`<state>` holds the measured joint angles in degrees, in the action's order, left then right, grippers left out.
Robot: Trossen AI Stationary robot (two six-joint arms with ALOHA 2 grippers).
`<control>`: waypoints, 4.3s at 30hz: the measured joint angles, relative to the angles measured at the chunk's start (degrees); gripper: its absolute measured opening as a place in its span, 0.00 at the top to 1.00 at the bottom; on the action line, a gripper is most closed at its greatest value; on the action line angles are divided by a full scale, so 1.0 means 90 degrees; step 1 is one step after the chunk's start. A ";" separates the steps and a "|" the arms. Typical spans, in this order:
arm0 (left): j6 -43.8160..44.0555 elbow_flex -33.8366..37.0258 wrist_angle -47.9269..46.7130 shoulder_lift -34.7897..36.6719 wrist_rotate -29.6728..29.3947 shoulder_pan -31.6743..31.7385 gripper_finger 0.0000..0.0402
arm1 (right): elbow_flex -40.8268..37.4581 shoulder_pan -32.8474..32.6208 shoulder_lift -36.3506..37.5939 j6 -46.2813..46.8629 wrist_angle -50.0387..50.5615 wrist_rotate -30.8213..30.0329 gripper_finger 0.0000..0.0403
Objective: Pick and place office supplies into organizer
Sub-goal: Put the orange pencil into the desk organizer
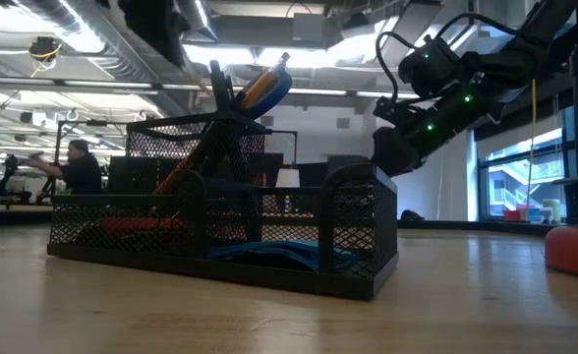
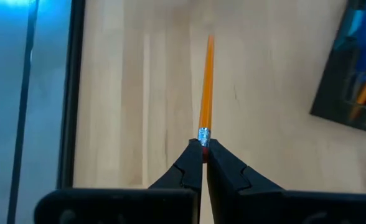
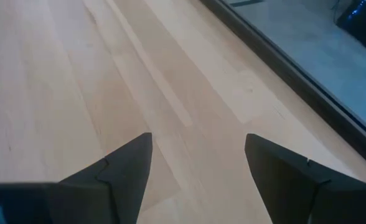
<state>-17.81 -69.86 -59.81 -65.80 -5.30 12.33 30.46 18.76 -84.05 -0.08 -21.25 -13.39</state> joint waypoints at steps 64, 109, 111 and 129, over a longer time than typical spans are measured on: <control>0.1699 -0.1781 -0.1880 -0.2203 0.0344 -0.2955 0.99 | 0.0002 0.0015 -0.0005 0.0773 0.0047 0.0001 0.35; 0.1291 -0.1727 -0.0893 -0.3322 0.0492 -0.2940 0.98 | 0.0005 -0.0073 -0.0012 0.0472 0.0414 0.0005 0.35; 0.1324 -0.1727 -0.0901 -0.3312 0.0432 -0.2943 0.97 | 0.0005 -0.0073 -0.0012 0.0478 0.0414 0.0007 0.35; 0.1411 -0.1727 -0.0981 -0.3303 0.0367 -0.2943 0.82 | 0.0005 -0.0070 -0.0012 0.0488 0.0417 0.0005 0.35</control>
<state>-5.11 -85.41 -68.64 -95.53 -2.00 -14.15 30.50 18.13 -84.16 4.32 -17.50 -13.34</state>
